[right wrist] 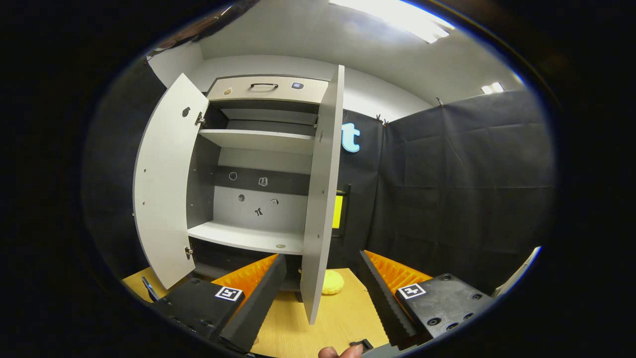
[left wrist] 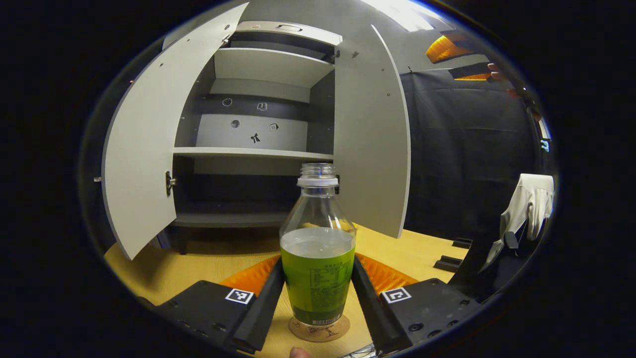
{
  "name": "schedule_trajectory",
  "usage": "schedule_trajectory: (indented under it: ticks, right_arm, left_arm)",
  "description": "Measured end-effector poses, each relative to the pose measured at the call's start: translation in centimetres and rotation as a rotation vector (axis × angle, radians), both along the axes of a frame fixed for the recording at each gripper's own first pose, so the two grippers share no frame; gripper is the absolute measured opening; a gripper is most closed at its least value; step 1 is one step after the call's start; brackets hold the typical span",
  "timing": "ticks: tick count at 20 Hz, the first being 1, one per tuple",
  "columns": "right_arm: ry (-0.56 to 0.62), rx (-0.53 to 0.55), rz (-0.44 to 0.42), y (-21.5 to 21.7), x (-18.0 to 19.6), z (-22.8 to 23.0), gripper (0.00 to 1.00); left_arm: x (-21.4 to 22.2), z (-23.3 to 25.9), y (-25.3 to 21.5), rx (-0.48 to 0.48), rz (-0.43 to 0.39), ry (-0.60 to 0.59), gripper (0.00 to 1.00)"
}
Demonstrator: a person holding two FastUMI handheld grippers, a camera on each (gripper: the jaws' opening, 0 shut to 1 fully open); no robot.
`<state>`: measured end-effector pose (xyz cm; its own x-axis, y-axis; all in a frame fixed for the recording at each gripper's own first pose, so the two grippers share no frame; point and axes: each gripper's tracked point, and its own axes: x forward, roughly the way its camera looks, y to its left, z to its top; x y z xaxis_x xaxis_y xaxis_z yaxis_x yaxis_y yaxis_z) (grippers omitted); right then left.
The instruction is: Grasp the bottle in the cabinet with the left hand and place it on the coaster, then close the right door with the right hand and the left door with the left hand.
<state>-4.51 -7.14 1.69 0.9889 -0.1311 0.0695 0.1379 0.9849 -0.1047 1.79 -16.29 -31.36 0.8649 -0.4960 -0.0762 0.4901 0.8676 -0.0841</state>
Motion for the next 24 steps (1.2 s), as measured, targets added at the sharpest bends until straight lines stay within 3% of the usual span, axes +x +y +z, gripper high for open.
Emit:
schedule_trajectory:
  ticks: [10,21,24]
  right_arm:
    - [0.078,0.049,-0.065,-3.1,-0.6,-1.8,0.97]
    - [0.083,0.07,-0.087,-4.0,-0.5,-1.7,0.97]
    - [0.082,0.076,-0.078,-3.7,-0.5,-1.8,0.98]
  left_arm:
    - [0.7,-3.1,-0.9,0.026,-0.03,0.002,0.79]
    - [0.2,-5.0,-1.0,0.021,-0.042,0.055,0.8]
    - [-0.2,-5.1,-0.8,-0.006,-0.047,0.087,0.88]
